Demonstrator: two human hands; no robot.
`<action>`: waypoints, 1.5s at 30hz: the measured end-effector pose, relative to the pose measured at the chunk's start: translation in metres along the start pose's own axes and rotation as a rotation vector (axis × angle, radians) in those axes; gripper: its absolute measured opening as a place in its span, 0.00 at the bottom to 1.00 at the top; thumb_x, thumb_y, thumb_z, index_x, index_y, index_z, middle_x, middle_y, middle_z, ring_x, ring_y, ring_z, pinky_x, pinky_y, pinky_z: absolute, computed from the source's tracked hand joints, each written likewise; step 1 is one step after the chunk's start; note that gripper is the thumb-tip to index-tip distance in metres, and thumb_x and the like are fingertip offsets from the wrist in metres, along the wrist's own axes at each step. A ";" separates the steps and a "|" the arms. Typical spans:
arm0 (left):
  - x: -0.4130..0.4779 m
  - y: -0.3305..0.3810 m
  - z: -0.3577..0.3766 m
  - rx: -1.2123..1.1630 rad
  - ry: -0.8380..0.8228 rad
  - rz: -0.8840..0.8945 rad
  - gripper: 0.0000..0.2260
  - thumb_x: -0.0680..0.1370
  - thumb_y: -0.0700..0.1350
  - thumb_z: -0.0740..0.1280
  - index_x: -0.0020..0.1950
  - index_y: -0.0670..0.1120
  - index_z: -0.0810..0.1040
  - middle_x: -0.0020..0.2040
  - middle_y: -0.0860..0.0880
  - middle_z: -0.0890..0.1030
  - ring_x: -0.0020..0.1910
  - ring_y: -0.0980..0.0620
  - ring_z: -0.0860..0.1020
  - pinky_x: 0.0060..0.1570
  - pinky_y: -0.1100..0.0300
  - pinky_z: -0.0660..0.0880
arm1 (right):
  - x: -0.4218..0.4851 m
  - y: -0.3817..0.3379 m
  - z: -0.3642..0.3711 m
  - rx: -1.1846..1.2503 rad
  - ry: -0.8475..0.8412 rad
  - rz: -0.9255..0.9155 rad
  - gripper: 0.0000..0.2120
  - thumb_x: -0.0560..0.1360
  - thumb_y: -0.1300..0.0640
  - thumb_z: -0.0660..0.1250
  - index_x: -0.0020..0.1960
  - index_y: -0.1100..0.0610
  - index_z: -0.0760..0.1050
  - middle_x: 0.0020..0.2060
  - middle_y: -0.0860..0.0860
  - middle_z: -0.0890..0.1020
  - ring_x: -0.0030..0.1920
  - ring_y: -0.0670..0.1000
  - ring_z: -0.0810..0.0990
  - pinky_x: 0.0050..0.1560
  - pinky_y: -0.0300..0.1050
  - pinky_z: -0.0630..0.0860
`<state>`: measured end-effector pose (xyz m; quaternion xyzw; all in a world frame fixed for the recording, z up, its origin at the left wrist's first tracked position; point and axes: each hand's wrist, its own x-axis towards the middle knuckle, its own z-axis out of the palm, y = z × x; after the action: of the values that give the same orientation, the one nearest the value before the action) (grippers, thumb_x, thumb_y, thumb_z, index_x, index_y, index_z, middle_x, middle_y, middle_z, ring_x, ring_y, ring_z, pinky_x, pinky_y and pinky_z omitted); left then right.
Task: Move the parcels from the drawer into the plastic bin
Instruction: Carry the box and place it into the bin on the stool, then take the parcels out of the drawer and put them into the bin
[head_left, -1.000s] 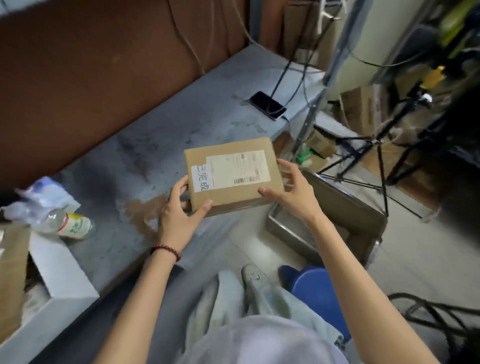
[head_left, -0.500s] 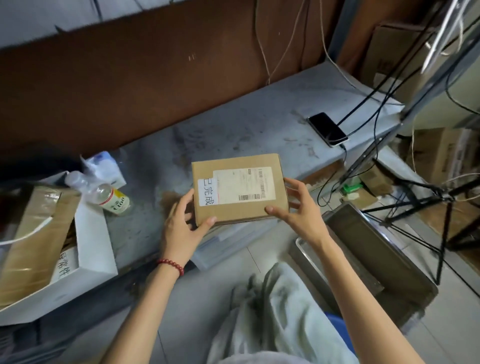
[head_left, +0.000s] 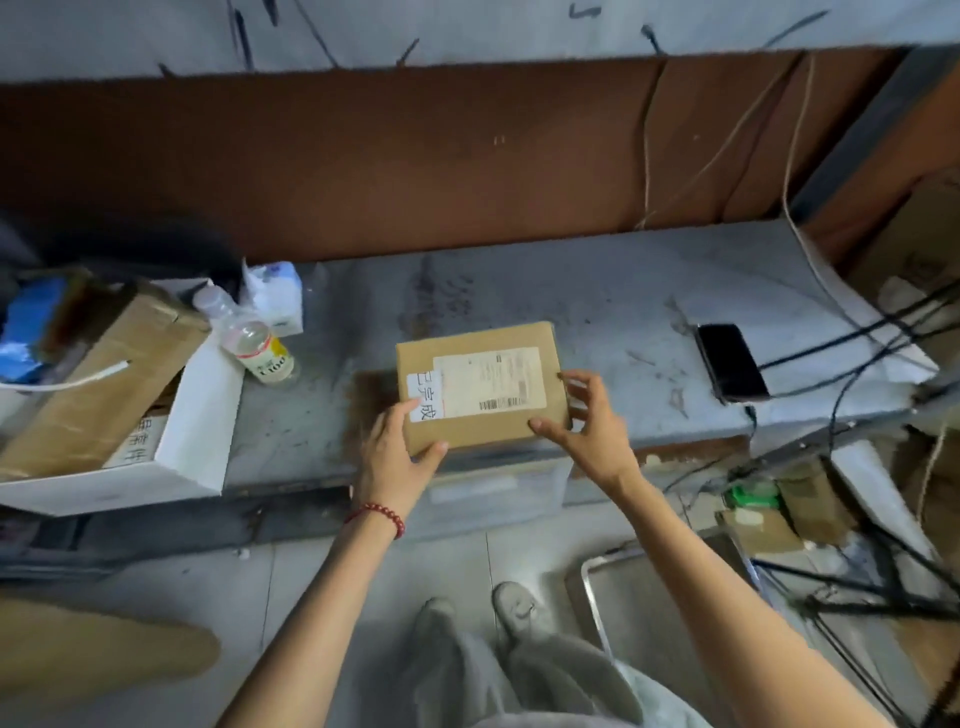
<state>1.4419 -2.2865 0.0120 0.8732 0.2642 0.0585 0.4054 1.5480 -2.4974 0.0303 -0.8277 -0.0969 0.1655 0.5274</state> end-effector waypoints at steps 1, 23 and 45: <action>0.004 0.004 0.009 0.025 -0.015 -0.020 0.26 0.73 0.45 0.73 0.68 0.49 0.69 0.67 0.47 0.72 0.62 0.46 0.73 0.58 0.53 0.73 | 0.010 0.004 -0.005 -0.043 -0.017 0.001 0.28 0.70 0.58 0.77 0.65 0.57 0.66 0.58 0.47 0.75 0.58 0.49 0.76 0.57 0.41 0.74; -0.023 -0.040 0.015 0.449 -0.076 -0.048 0.24 0.78 0.53 0.63 0.72 0.49 0.63 0.71 0.46 0.68 0.69 0.45 0.65 0.60 0.48 0.71 | -0.038 0.068 0.005 -0.623 -0.036 0.204 0.28 0.77 0.45 0.65 0.73 0.51 0.61 0.67 0.56 0.71 0.66 0.61 0.71 0.56 0.57 0.75; -0.088 -0.106 0.100 0.703 -0.353 -0.215 0.23 0.80 0.56 0.56 0.74 0.54 0.60 0.69 0.53 0.71 0.68 0.50 0.67 0.61 0.54 0.67 | -0.035 0.162 0.016 -0.816 -0.559 0.158 0.30 0.76 0.37 0.61 0.74 0.46 0.62 0.71 0.53 0.69 0.68 0.55 0.72 0.67 0.54 0.71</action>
<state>1.3544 -2.3431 -0.1230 0.9225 0.2843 -0.2290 0.1251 1.5073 -2.5646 -0.1169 -0.8954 -0.2282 0.3690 0.1001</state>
